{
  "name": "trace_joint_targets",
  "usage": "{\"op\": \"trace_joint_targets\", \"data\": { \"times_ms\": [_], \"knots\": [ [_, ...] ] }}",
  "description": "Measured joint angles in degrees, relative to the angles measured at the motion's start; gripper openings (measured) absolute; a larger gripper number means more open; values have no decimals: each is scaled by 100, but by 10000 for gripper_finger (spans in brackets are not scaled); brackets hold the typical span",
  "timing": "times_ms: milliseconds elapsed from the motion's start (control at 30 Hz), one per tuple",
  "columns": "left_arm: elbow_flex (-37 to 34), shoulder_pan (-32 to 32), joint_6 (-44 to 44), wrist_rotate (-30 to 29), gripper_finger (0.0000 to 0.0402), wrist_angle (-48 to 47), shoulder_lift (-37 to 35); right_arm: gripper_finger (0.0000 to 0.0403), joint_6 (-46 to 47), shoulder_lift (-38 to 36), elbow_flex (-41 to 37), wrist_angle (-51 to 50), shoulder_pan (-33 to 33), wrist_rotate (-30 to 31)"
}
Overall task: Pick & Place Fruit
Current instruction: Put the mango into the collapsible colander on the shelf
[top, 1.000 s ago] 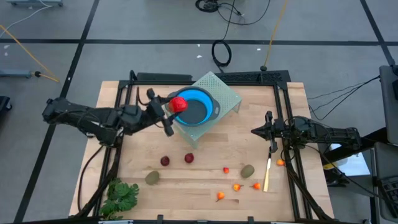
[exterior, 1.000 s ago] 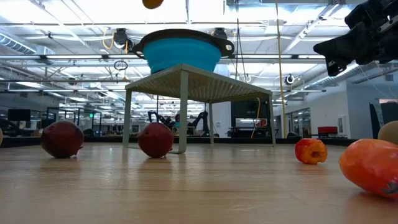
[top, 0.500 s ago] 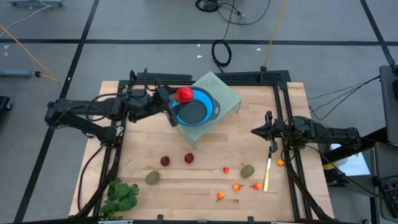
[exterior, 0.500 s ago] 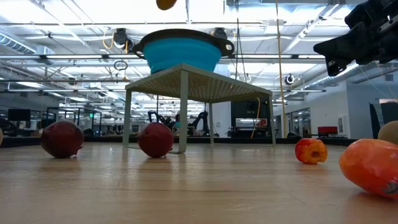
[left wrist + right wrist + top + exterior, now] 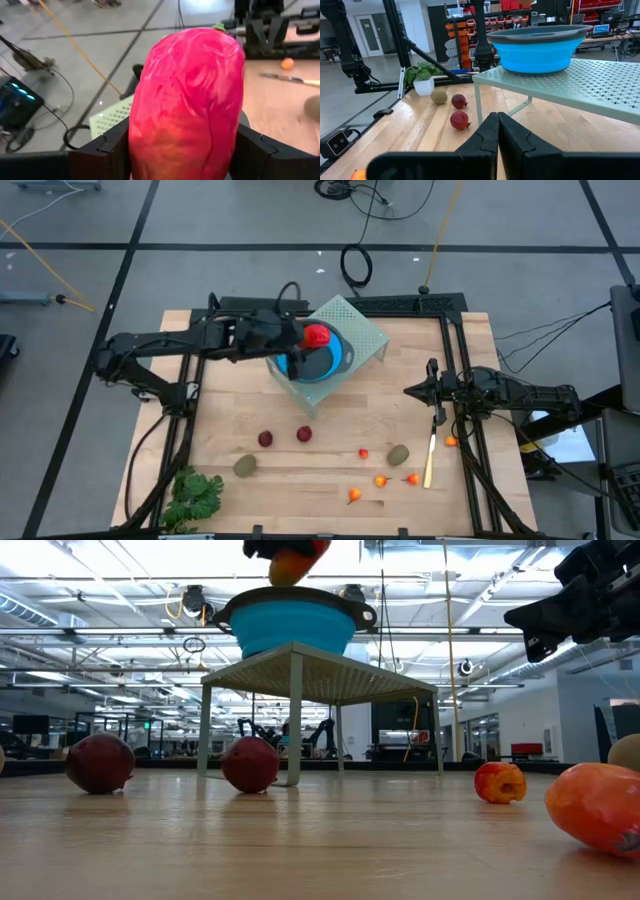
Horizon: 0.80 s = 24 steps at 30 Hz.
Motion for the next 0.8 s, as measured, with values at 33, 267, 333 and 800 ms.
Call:
{"op": "trace_joint_targets", "data": {
  "times_ms": [33, 267, 333, 800],
  "knots": [
    [9, 24, -8, 90, 236, 8, 44, 0, 0, -1, 0, -1, -1, 0],
    [12, 173, -195, 383, 224, -199, 216, 0, 0, -1, 0, 0, -2, 0],
    [12, 213, -281, 377, 231, -332, 204, 0, 0, -1, 1, 1, -2, 0],
    [12, 255, -521, 744, 227, -468, 583, 0, 1, -1, 1, -1, 0, -6]
  ]
}}
